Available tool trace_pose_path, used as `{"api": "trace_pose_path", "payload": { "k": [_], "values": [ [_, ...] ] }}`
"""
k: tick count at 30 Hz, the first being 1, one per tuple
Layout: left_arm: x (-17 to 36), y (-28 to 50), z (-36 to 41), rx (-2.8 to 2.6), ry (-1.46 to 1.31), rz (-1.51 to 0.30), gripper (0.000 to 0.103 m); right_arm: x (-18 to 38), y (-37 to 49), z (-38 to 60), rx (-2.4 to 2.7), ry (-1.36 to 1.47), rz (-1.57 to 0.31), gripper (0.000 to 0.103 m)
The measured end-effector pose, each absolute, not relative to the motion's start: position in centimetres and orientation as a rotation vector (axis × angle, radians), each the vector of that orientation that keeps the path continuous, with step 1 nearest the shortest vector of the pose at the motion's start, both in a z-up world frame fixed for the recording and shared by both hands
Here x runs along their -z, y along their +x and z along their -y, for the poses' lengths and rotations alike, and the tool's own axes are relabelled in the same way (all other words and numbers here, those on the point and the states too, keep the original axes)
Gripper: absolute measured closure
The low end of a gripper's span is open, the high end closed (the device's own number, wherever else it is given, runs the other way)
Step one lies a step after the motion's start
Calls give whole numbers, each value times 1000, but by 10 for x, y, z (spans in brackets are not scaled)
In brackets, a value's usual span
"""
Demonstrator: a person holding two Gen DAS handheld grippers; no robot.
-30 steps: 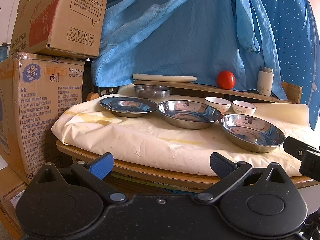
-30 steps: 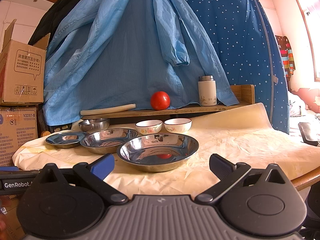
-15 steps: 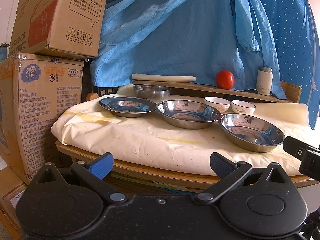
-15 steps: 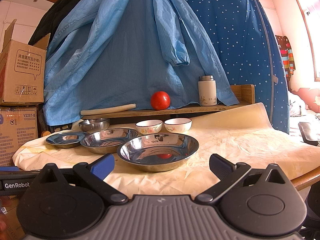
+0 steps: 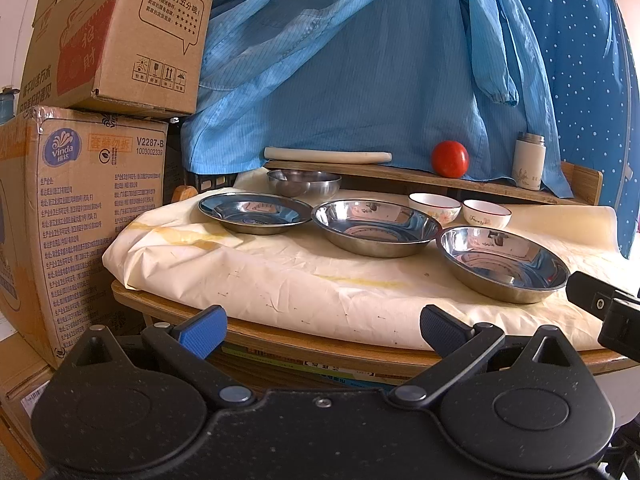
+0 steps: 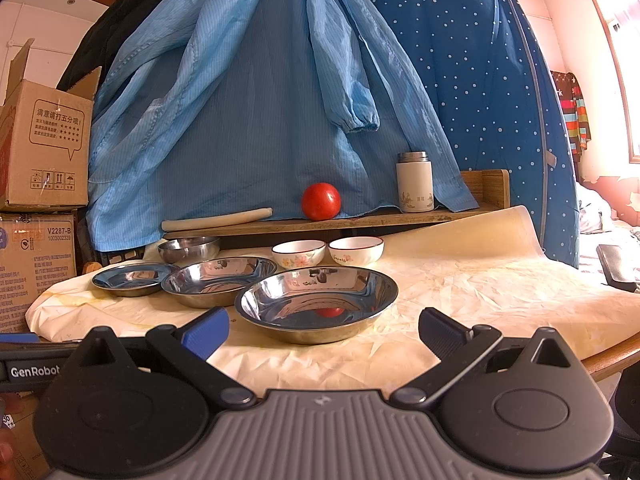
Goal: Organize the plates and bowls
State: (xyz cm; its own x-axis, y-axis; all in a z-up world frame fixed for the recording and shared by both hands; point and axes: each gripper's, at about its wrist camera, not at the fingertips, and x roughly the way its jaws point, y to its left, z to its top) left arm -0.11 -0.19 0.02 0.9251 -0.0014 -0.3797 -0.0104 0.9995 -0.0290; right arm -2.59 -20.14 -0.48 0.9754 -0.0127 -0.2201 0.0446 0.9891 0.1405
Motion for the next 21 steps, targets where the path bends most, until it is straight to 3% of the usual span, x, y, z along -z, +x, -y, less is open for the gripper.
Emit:
{"api": "trace_pose_path", "payload": {
  "k": [21],
  "values": [
    [2, -1, 3, -4, -29, -392, 1, 6, -26, 202, 29, 146, -221, 0]
  ]
}}
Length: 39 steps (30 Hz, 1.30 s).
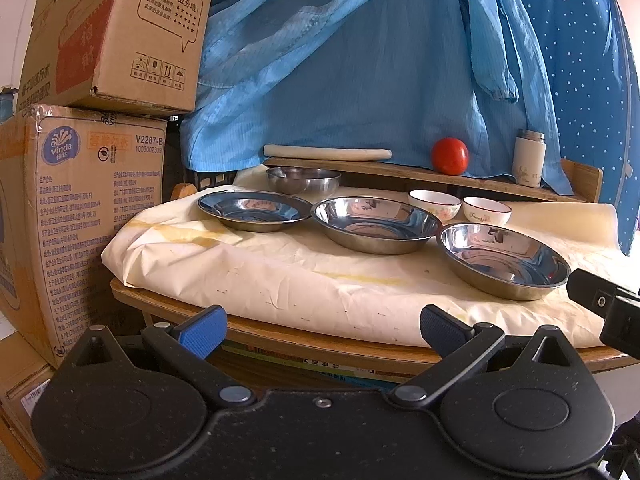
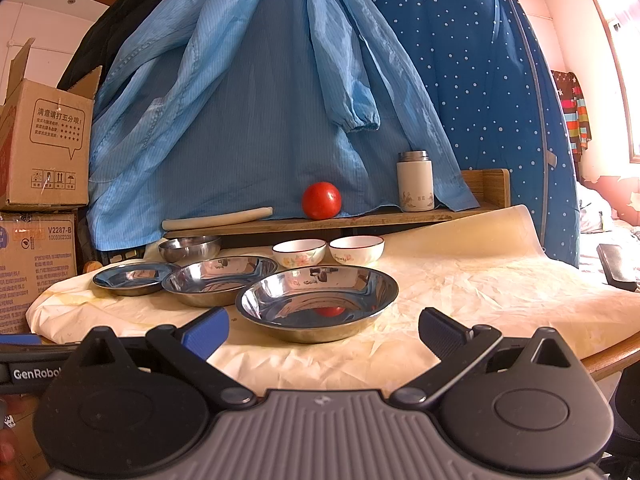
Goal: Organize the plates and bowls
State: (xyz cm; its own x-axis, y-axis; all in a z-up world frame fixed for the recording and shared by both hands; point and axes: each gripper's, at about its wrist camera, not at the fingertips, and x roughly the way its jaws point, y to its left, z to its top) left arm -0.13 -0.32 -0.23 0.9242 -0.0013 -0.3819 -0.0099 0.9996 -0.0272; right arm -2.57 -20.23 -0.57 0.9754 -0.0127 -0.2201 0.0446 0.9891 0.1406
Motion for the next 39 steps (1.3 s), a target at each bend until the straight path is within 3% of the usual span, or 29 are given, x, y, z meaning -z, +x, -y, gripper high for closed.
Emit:
{"api": "trace_pose_path", "payload": {
  "k": [22, 39],
  "values": [
    [0, 5, -5, -36, -36, -347, 1, 10, -22, 204, 18, 151, -222, 0],
    [-22, 81, -34, -6, -208, -411, 1, -8, 36, 220, -1, 101, -222, 0]
  ]
}}
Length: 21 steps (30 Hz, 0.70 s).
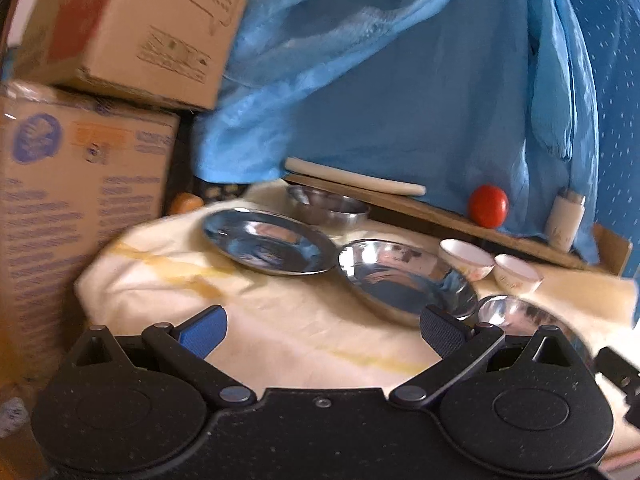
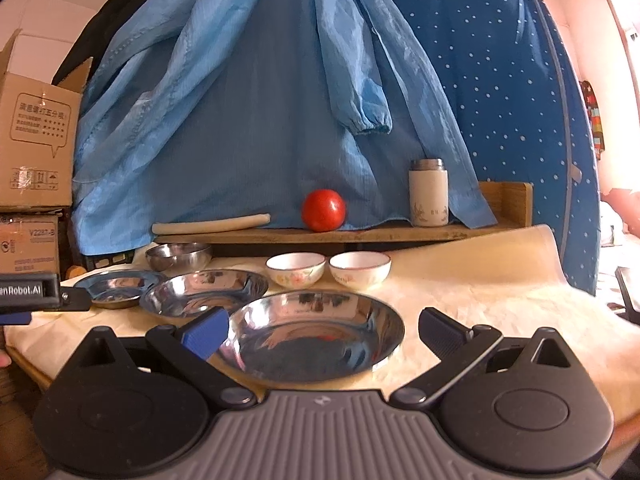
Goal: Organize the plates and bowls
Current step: 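Move both tools toward the rim of the large deep steel plate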
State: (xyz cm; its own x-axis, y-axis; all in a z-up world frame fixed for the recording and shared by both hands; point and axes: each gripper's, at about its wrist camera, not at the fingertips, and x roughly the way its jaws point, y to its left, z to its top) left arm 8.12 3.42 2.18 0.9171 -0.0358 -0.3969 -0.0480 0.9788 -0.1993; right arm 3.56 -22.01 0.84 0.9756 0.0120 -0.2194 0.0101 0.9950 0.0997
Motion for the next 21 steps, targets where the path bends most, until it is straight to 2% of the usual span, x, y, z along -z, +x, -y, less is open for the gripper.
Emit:
{"api": "trace_pose_path", "payload": {
  "k": [10, 21],
  "values": [
    [-17, 142, -20, 47, -333, -524, 1, -26, 95, 232, -98, 77, -273, 0],
    [-2, 186, -16, 1, -480, -609, 1, -32, 169, 242, -202, 97, -422, 0]
  ]
}}
